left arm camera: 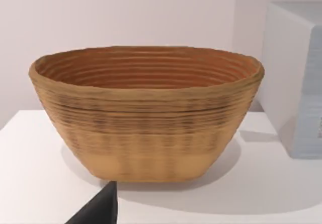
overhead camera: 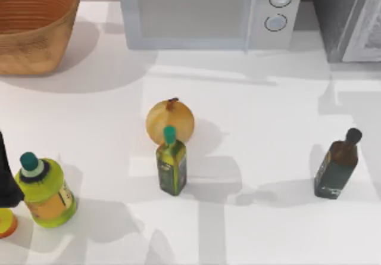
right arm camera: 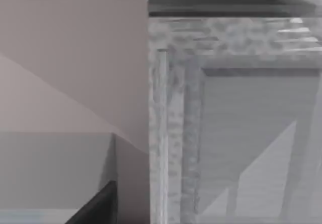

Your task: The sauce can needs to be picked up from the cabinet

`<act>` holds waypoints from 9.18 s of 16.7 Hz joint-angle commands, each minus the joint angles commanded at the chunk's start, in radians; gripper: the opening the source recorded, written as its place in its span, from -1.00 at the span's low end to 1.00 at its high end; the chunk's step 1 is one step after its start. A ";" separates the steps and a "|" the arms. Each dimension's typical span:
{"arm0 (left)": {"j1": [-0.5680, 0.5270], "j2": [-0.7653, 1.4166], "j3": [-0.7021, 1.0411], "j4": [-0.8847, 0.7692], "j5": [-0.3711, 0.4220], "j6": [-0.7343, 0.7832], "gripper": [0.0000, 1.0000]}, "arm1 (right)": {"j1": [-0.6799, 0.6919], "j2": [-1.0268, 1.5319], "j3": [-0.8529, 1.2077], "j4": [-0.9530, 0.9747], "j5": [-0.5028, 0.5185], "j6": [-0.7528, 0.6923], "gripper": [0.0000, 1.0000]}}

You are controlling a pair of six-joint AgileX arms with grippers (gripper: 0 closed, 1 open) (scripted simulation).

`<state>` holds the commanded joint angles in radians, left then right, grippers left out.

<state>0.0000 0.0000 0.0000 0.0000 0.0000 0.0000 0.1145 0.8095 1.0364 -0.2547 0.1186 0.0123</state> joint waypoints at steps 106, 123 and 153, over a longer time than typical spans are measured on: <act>0.000 0.000 0.000 0.000 0.000 0.000 1.00 | -0.094 -0.763 -0.986 0.228 -0.097 -0.011 -1.00; 0.000 0.000 0.000 0.000 0.000 0.000 1.00 | -0.168 -0.535 -0.996 0.467 -0.266 -0.001 -1.00; 0.000 0.000 0.000 0.000 0.000 0.000 1.00 | -0.442 0.734 -0.764 1.543 -0.990 0.016 -1.00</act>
<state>0.0000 0.0000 0.0000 0.0000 0.0000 0.0000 -0.3272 1.5440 0.2726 1.2879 -0.8713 0.0281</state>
